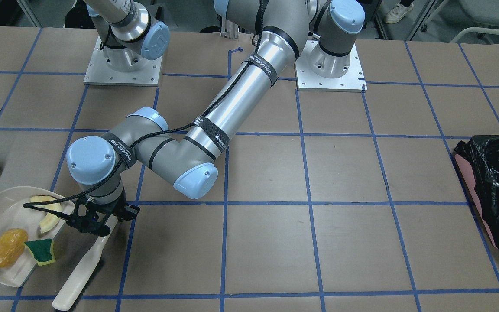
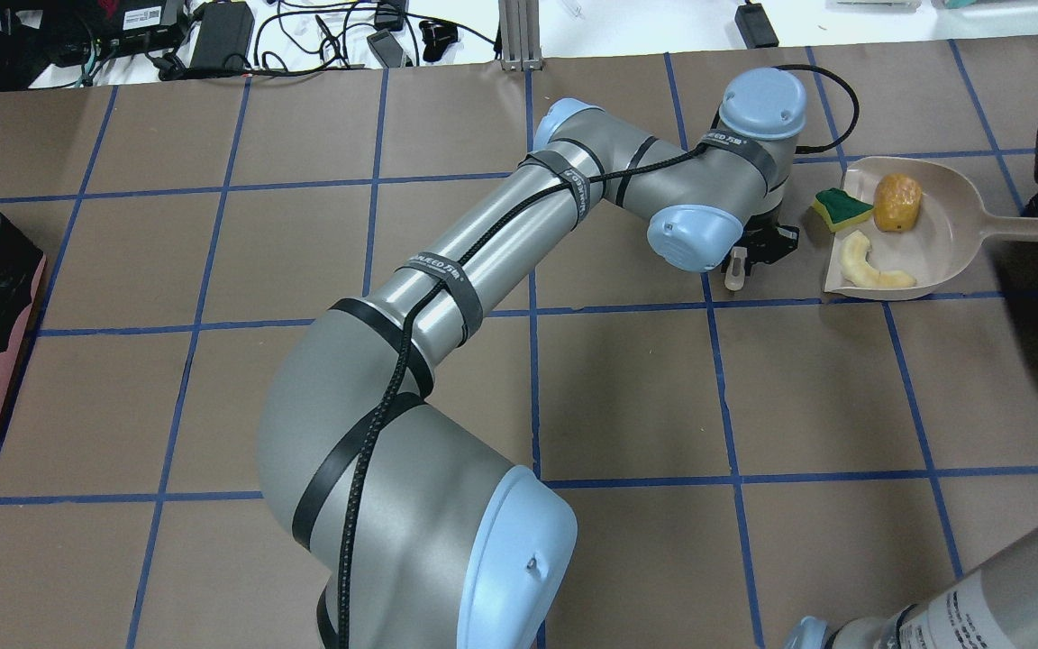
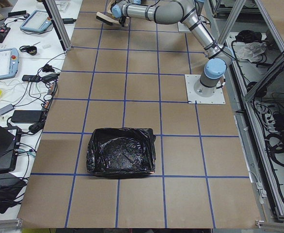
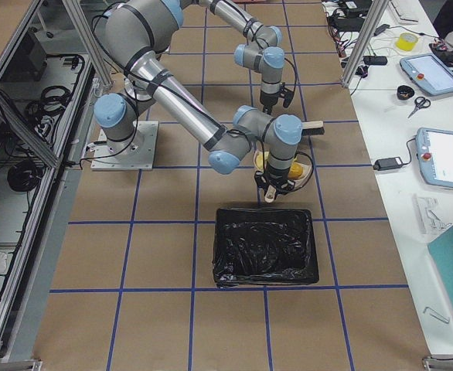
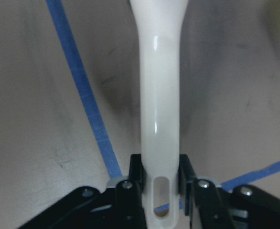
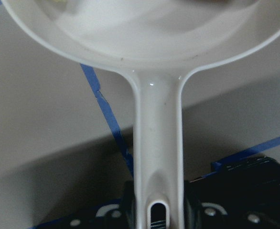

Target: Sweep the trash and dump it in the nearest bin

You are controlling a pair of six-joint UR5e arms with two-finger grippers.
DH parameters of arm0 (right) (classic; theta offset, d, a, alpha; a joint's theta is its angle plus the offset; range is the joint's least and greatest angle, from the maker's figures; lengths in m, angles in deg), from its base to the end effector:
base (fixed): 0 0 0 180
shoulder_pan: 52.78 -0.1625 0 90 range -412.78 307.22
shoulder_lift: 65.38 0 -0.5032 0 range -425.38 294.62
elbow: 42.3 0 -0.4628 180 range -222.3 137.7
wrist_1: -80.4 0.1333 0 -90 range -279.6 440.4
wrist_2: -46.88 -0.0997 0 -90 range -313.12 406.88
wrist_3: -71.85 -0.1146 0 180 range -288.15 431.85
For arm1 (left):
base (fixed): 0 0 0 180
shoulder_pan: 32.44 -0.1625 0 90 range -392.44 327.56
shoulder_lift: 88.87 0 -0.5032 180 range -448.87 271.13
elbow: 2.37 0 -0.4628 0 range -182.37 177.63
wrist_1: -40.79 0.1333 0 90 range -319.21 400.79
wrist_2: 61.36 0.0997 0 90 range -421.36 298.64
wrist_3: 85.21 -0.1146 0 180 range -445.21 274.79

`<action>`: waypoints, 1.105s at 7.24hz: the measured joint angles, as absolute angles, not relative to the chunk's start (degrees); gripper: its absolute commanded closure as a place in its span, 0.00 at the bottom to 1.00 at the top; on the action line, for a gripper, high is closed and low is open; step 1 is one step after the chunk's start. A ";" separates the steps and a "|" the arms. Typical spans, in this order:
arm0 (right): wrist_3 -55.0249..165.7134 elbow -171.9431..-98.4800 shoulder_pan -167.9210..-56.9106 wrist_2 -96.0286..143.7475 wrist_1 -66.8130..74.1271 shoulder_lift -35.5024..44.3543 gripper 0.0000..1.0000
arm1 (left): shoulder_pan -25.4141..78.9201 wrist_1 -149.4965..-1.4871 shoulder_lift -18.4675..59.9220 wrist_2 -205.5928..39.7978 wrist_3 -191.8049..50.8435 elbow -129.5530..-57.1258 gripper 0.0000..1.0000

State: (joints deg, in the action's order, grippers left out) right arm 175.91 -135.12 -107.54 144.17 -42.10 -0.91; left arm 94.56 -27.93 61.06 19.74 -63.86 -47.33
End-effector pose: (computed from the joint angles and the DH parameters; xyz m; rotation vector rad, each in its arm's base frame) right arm -0.3253 -0.6662 0.2906 1.7044 -2.5006 -0.1426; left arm -0.7191 -0.7033 0.1943 -0.4146 -2.9224 0.0319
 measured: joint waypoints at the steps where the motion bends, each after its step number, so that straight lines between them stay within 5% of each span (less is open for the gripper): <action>1: 175.73 -135.12 -107.54 144.17 -42.02 -0.83 0.81 | 95.06 -27.99 61.23 18.07 -62.84 -46.37 1.00; 8: 174.93 -135.12 -107.54 144.10 -41.84 -0.70 0.81 | 95.88 -25.41 64.77 13.44 -58.00 -39.12 1.00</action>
